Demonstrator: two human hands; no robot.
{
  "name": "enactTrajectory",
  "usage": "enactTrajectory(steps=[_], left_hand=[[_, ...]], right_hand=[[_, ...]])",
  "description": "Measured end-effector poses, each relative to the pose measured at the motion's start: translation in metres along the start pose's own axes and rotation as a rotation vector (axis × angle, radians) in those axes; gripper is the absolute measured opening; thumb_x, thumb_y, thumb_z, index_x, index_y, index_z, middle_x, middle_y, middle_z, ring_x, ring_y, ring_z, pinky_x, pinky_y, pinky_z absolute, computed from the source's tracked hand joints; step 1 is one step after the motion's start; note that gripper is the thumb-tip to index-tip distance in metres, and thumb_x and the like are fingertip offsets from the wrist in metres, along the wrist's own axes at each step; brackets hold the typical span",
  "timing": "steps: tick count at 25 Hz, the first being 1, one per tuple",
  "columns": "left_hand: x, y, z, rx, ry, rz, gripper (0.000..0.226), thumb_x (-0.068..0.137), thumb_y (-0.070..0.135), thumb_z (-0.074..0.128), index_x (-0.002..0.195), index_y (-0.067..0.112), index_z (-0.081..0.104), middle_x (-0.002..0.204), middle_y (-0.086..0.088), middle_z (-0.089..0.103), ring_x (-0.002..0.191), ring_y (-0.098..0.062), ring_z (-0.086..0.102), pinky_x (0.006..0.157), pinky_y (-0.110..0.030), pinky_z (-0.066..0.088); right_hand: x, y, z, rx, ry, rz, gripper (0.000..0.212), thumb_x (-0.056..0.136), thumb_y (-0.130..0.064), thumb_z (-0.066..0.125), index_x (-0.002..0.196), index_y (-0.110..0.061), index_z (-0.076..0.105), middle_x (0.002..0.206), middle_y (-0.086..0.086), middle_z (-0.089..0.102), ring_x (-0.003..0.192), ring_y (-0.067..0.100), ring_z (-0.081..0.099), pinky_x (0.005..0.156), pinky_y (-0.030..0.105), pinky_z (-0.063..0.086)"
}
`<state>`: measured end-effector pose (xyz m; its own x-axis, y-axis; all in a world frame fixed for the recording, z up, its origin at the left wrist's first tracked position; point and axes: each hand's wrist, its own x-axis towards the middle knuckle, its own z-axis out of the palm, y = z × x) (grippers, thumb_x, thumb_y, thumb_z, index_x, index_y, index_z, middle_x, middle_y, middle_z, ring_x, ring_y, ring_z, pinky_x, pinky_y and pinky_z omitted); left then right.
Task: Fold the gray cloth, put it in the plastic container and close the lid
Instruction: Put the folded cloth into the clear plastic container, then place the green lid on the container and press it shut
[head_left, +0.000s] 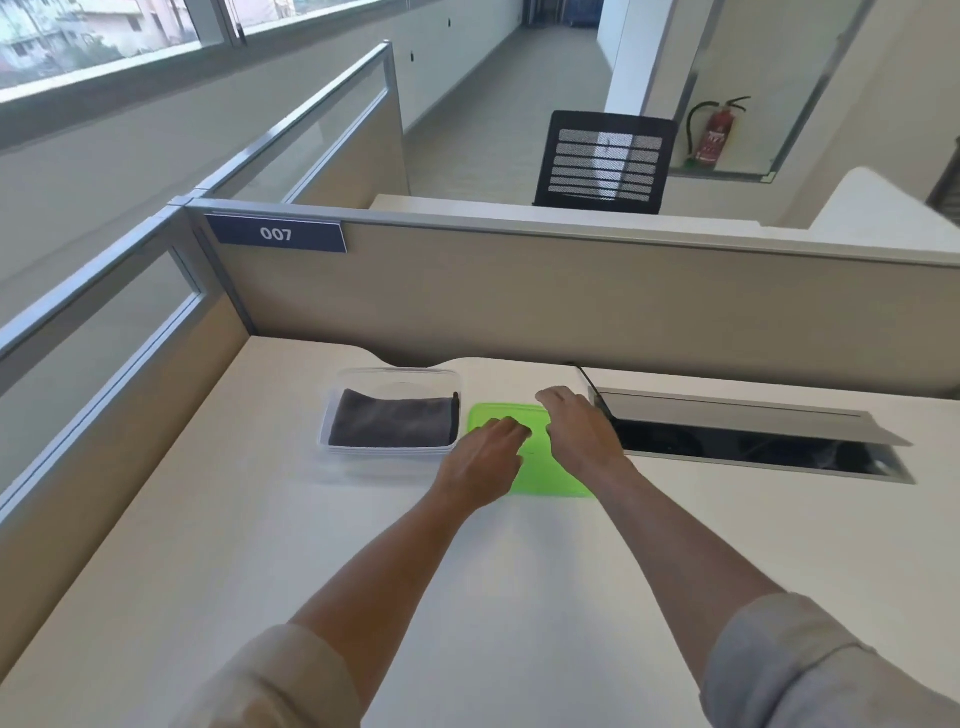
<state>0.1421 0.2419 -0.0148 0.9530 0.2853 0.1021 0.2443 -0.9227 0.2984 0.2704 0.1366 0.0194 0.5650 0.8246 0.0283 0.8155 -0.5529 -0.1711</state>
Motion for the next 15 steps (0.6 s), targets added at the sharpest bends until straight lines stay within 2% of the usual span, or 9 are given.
enactTrajectory(steps=[3,6,10,12,15], left_hand=[[-0.006,0.002,0.017,-0.011,-0.108,-0.066,0.045,0.087,0.028,0.067,0.128,0.013,0.056,0.127,-0.005,0.059,0.116,-0.027,0.054,0.088,-0.039,0.046],[-0.018,-0.009,0.029,-0.017,-0.196,-0.112,0.042,0.079,0.034,0.075,0.115,0.018,0.060,0.121,0.001,0.062,0.111,-0.023,0.057,0.086,-0.034,0.044],[-0.023,-0.013,0.031,0.033,-0.154,-0.117,0.026,0.080,0.018,0.072,0.104,0.016,0.063,0.110,0.000,0.066,0.102,-0.026,0.060,0.080,-0.035,0.043],[-0.021,-0.007,0.030,0.098,-0.129,-0.120,0.019,0.081,0.006,0.063,0.098,0.016,0.064,0.103,-0.002,0.067,0.094,-0.029,0.063,0.073,-0.037,0.045],[-0.023,-0.002,0.030,0.188,-0.125,-0.131,0.023,0.079,-0.001,0.056,0.094,0.015,0.063,0.094,-0.003,0.067,0.084,-0.031,0.064,0.063,-0.035,0.038]], right_hand=[[-0.013,0.028,0.008,-0.031,-0.039,0.017,0.070,0.081,0.009,0.051,0.145,-0.016,0.036,0.147,0.004,0.043,0.121,0.030,0.054,0.090,0.043,0.049],[-0.030,0.054,0.021,0.016,-0.152,0.039,0.075,0.081,0.011,0.047,0.150,-0.016,0.032,0.155,0.004,0.034,0.131,0.030,0.047,0.099,0.041,0.044],[-0.051,0.081,0.042,0.072,-0.290,0.070,0.066,0.086,0.008,0.044,0.147,-0.017,0.038,0.161,0.000,0.025,0.141,0.021,0.036,0.107,0.034,0.038],[-0.055,0.087,0.045,0.081,-0.299,0.069,0.064,0.086,0.007,0.043,0.145,-0.019,0.042,0.162,-0.005,0.022,0.140,0.019,0.038,0.104,0.032,0.040],[-0.060,0.086,0.042,0.051,-0.264,0.077,0.062,0.086,0.006,0.041,0.142,-0.022,0.045,0.162,-0.008,0.022,0.136,0.020,0.043,0.100,0.035,0.044]])
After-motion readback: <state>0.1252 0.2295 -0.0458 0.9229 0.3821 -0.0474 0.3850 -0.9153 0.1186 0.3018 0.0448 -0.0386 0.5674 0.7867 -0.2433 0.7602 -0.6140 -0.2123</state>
